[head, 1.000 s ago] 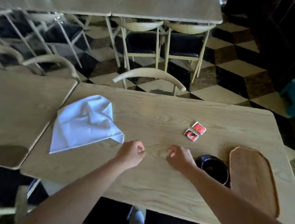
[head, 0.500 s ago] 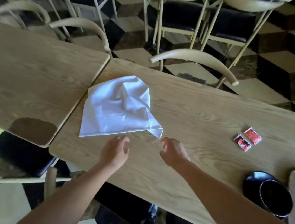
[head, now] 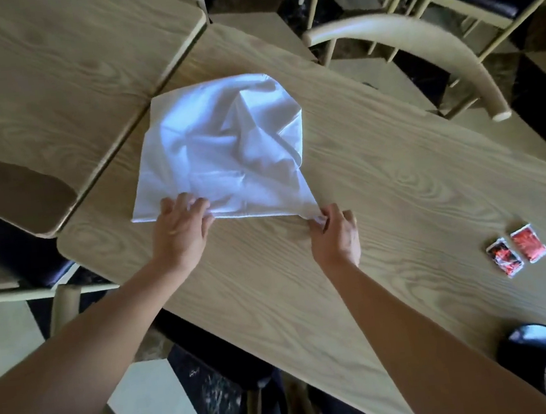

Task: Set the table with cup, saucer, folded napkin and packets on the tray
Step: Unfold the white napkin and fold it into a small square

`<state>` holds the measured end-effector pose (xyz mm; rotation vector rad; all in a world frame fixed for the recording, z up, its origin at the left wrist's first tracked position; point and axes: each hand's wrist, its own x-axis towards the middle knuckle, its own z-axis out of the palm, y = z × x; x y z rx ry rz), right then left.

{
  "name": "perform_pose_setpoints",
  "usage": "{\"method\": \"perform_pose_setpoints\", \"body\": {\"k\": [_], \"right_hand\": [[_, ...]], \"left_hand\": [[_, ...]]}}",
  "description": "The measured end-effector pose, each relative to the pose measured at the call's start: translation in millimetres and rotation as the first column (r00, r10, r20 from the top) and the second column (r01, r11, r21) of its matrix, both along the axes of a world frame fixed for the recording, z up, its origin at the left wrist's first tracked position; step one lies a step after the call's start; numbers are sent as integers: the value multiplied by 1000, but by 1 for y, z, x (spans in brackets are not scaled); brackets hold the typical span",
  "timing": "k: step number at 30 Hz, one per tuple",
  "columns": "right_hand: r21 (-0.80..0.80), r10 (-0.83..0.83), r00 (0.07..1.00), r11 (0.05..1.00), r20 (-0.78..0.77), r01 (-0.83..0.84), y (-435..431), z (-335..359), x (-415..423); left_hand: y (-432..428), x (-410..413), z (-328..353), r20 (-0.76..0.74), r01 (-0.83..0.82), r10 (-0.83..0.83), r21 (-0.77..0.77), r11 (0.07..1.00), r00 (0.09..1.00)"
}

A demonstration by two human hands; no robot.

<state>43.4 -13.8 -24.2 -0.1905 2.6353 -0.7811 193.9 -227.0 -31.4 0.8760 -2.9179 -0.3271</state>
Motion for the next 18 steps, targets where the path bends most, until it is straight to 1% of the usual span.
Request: {"method": "perform_pose_setpoints", "body": {"k": [3, 6, 8, 10, 12, 13, 15, 16, 18], "right_hand": [[-22, -11, 1000, 1000, 8, 11, 1, 2, -1], [-89, 25, 1000, 996, -5, -25, 10, 10, -1], [-119, 18, 999, 993, -31, -22, 21, 21, 0], [-133, -12, 998, 991, -68, 3, 36, 36, -2], [-129, -21, 993, 992, -112, 7, 54, 53, -6], [-130, -18, 990, 991, -139, -1, 63, 64, -9], [-143, 0, 979, 989, -206, -30, 83, 85, -14], [-148, 7, 971, 988, -237, -43, 93, 95, -17], [-147, 8, 961, 988, -275, -51, 116, 117, -20]], "left_hand": [[1, -3, 4, 33, 4, -3, -26, 1000, 999], [8, -3, 14, 73, -30, 32, -31, 999, 997], [14, 1, 22, 33, -31, 31, 11, 999, 999], [17, 6, 30, -47, 12, -10, 52, 999, 999], [21, 10, 46, -105, 62, -55, 64, 996, 993], [24, 11, 55, -106, 79, -73, 51, 996, 992], [29, 11, 73, -61, 116, -116, -12, 993, 991], [33, 13, 81, -32, 138, -139, -19, 990, 990], [44, 17, 101, -5, 138, -138, 24, 990, 990]]}}
